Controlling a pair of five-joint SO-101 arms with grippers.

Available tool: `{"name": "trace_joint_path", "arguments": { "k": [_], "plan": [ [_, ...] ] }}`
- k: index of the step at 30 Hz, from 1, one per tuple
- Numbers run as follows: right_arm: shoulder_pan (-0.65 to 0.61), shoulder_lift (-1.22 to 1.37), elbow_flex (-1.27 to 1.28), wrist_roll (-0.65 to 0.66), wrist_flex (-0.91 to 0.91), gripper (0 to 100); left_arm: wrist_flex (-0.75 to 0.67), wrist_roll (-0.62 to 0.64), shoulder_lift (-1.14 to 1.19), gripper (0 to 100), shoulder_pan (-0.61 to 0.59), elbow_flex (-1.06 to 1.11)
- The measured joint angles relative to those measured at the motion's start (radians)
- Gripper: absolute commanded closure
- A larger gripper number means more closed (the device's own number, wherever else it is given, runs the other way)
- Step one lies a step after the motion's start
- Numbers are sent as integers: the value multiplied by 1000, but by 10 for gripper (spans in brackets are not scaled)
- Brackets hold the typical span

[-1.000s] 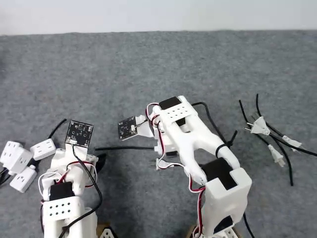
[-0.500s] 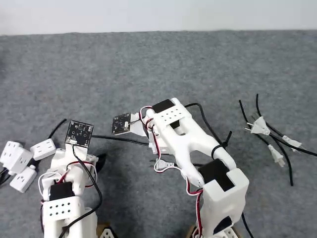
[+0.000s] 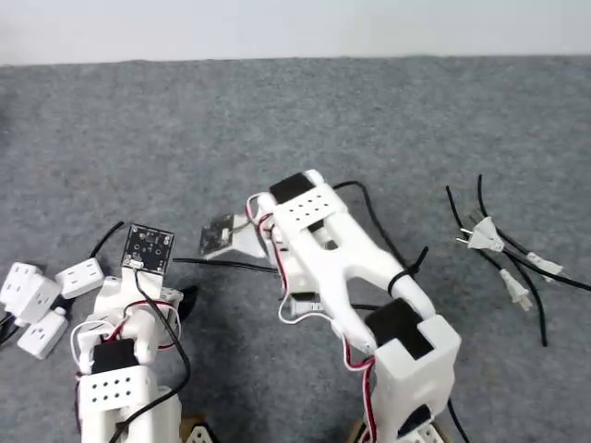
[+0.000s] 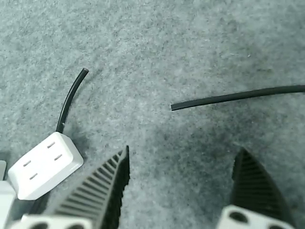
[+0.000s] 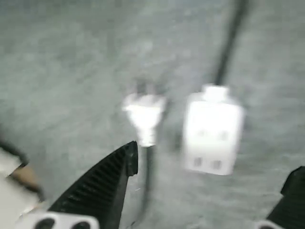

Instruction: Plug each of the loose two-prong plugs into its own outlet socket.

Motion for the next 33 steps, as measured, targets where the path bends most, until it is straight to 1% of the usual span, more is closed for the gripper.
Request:
{"name": "trace_joint_path", "arguments": {
  "k": [3,6,11,14,17,22,30,33],
  "plan": [
    [-21,-3,23,0,23,582,0,0,0,673,0,0],
    [-34,-6,83,0,12,659,0,0,0,673,0,0],
    [-48,-40,155,-2,-68,790,0,0,0,673,0,0],
    [-51,-61,183,-3,-120,832,0,0,0,673,0,0],
    [-51,-63,184,-5,-152,832,0,0,0,673,0,0],
    [-51,-74,184,-5,-150,832,0,-3,0,673,0,0],
    [-64,-133,238,-3,-115,832,0,-3,0,673,0,0],
    [-97,-160,242,-3,-60,833,0,-3,0,673,0,0]
  ]
}}
